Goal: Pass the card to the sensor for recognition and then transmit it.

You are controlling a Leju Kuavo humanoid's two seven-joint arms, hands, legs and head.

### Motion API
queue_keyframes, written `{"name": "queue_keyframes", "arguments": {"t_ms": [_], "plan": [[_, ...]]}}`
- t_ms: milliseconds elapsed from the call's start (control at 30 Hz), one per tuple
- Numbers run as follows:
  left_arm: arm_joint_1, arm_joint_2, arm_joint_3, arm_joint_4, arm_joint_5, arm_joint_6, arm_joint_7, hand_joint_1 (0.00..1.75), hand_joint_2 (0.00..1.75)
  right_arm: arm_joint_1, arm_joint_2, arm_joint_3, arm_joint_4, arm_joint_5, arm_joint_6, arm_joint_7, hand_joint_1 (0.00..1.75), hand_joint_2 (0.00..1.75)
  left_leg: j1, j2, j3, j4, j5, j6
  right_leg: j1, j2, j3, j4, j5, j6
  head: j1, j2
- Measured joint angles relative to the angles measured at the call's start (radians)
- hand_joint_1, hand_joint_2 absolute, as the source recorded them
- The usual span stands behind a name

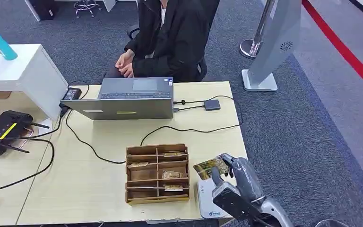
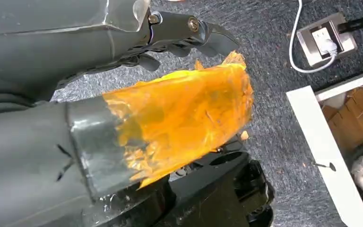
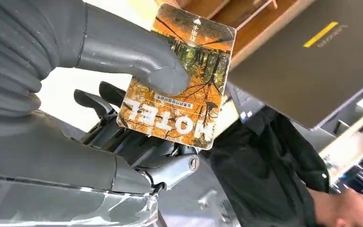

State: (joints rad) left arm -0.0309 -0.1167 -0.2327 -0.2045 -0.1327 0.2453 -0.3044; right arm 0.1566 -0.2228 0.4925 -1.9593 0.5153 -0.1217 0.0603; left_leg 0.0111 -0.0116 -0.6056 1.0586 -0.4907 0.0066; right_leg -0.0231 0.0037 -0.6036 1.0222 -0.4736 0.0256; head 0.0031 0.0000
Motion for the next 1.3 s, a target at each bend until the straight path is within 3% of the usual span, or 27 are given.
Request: {"name": "queue_keyframes", "arguments": {"t_ms": [1300], "plan": [[0.011,0.003,0.011,0.0,0.015,0.018,-0.019,0.0,0.0,0.056,-0.035,0.032,0.116,-0.127,-0.115,0.051,1.75,1.75,0.0,0.0,0.0,0.0,0.0,0.0,0.0,0.0,0.0,0.0,0.0,0.0,0.0,0.0]]}}
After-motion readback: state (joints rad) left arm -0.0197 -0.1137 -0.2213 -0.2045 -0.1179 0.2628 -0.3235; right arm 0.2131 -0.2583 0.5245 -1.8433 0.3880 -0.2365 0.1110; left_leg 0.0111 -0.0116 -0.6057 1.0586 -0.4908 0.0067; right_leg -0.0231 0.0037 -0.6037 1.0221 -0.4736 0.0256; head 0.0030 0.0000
